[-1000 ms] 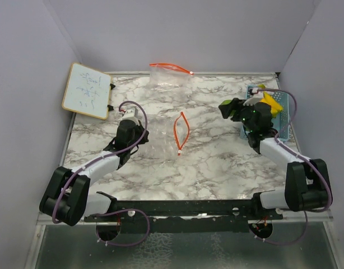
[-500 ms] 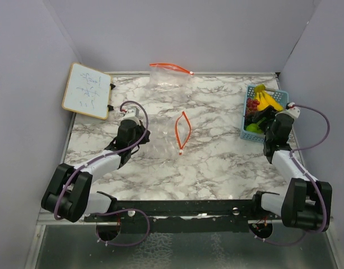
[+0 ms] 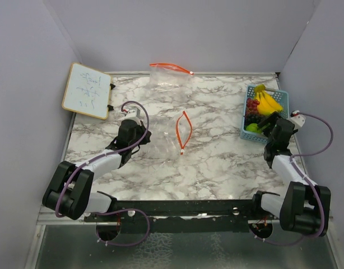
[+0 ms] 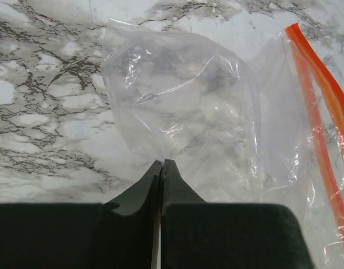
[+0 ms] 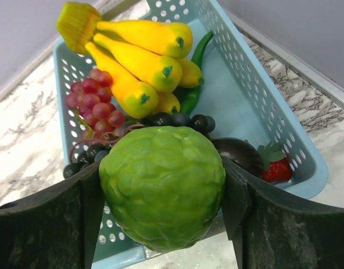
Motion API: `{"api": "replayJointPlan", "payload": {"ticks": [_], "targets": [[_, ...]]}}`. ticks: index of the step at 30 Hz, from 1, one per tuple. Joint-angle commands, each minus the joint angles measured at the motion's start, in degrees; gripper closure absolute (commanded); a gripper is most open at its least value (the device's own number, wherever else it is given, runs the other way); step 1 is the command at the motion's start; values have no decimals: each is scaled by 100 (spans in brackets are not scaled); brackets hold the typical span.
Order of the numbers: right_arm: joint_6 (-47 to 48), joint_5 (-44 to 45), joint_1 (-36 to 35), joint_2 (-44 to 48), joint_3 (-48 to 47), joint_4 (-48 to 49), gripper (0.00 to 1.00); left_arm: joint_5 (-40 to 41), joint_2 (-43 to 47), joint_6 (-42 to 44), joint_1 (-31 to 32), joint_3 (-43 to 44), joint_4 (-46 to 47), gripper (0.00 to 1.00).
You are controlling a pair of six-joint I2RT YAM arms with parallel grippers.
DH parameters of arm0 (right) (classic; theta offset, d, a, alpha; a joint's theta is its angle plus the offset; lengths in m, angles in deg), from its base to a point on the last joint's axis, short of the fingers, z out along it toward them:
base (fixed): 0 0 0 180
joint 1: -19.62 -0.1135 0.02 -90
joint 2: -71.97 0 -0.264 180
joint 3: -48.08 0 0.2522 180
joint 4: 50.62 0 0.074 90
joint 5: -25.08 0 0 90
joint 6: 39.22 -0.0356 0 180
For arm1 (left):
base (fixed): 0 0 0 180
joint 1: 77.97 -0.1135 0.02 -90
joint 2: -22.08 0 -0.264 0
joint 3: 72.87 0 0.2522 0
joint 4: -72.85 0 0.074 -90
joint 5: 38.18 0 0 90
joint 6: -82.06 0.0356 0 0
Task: Open the zip-top bag and remove the fake food
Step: Place the fake fruit in the bin, then place the zipper food storage bag at the center of the board.
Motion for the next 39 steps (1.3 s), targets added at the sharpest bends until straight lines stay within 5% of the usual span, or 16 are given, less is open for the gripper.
{"api": "replayJointPlan", "payload": {"ticks": [1,7,16,22,27,29,31,34,39], "targets": [[63,-127,37,-250,-170,53,20,-86,-25,-37,21,177,127,100],[343,-362,37,-180,-402,-165,5,-38,-58,-176,17,158,148,100],[588,-373,37,727,-409,-435,2,212,-29,-253,-97,291,49,100],[1210,-1864,21,841,-783,-729,0,404,-314,-354,-675,690,53,100],[1367,-2242,-55,783,-872,-862,0,515,-364,-425,-1329,889,-49,99],[1363,-2369,-103,738,-831,-822,0,511,-397,-462,-1501,963,-183,87],[1359,-2514,-171,623,-829,-807,0,543,-415,-565,-1550,984,-329,47],[1416,-2764,-326,338,-860,-779,0,671,-151,-638,-1508,745,-211,5],[1649,-2605,-755,-499,-1209,-1183,1,1589,931,-507,-1354,605,-592,1]]}}
